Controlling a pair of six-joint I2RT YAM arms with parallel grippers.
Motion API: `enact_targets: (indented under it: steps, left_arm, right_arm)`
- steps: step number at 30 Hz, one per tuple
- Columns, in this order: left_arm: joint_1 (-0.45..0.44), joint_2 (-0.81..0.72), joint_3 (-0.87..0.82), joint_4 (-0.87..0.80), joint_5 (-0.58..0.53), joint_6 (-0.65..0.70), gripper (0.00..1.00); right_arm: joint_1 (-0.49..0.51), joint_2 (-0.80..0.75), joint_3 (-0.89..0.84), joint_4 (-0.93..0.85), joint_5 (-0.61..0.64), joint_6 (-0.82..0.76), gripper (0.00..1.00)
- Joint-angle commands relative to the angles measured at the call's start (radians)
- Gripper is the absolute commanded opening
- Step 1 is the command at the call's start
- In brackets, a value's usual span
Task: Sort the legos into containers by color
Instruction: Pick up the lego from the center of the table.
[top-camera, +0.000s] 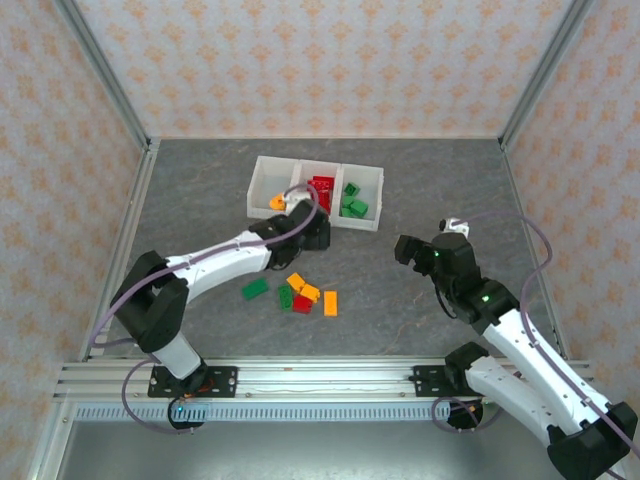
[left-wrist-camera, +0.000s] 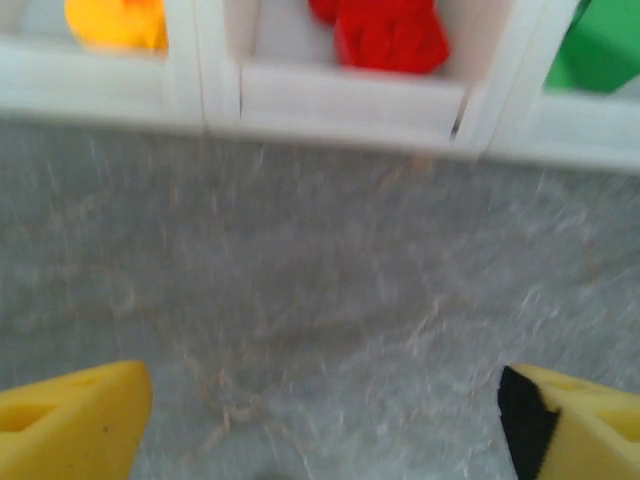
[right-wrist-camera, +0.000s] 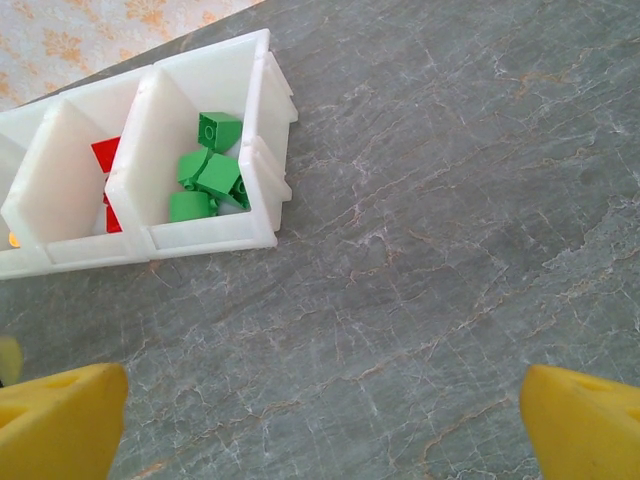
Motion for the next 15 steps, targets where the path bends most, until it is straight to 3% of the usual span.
enact_targets:
  steps: [1,5,15]
  left_arm:
    - [-0.003,-0.043,-0.034,-0.090,-0.002,-0.157,0.86]
    - [-0.020,-0.038,-0.067,-0.065,0.055,-0.222,0.81]
    - [-0.046,-0.035,-0.098,-0.075,0.110,-0.297,0.80]
  right_arm:
    - [0.001,-0.002,-0.007,0.015,0.015,-0.003,1.00]
    - [0.001,-0.004,-0.006,0.014,0.018,-0.001,1.00]
    - [0.000,-0.005,-0.008,0.016,0.017,-0.001,1.00]
